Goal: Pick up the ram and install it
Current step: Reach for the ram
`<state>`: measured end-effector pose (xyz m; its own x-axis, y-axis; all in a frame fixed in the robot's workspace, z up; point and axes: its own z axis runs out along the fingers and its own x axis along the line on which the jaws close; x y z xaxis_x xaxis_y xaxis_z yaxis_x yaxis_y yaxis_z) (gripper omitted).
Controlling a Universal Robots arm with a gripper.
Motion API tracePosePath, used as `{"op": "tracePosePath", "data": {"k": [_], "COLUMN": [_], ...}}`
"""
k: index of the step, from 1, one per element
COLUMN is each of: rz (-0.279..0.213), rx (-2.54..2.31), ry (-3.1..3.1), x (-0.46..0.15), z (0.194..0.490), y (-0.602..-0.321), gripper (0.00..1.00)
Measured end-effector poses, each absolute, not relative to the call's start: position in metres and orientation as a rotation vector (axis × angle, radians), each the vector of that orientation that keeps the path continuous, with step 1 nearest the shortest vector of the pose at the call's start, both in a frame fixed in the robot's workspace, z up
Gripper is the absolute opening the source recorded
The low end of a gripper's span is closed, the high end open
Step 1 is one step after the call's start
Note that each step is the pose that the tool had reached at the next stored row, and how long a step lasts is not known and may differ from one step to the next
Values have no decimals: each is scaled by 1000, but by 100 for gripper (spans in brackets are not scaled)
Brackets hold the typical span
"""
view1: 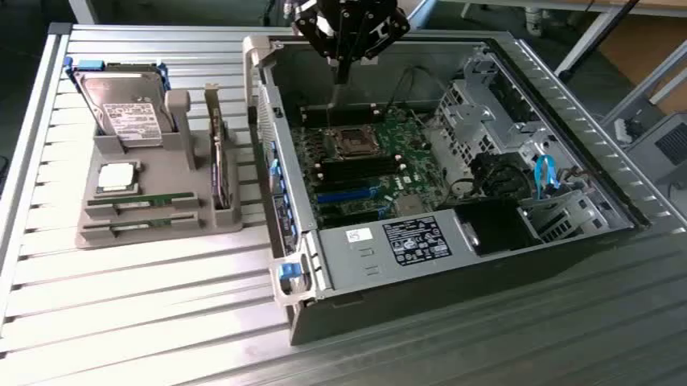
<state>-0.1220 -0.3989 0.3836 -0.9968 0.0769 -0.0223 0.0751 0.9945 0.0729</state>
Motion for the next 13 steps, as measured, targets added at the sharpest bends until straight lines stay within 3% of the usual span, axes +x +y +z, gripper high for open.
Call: {"op": "tracePosePath", "data": {"k": [13], "rz": [112], "rx": [118], "ry": [3112], "x": [-165], "z": [384], "y": [-399], "gripper": [9]}}
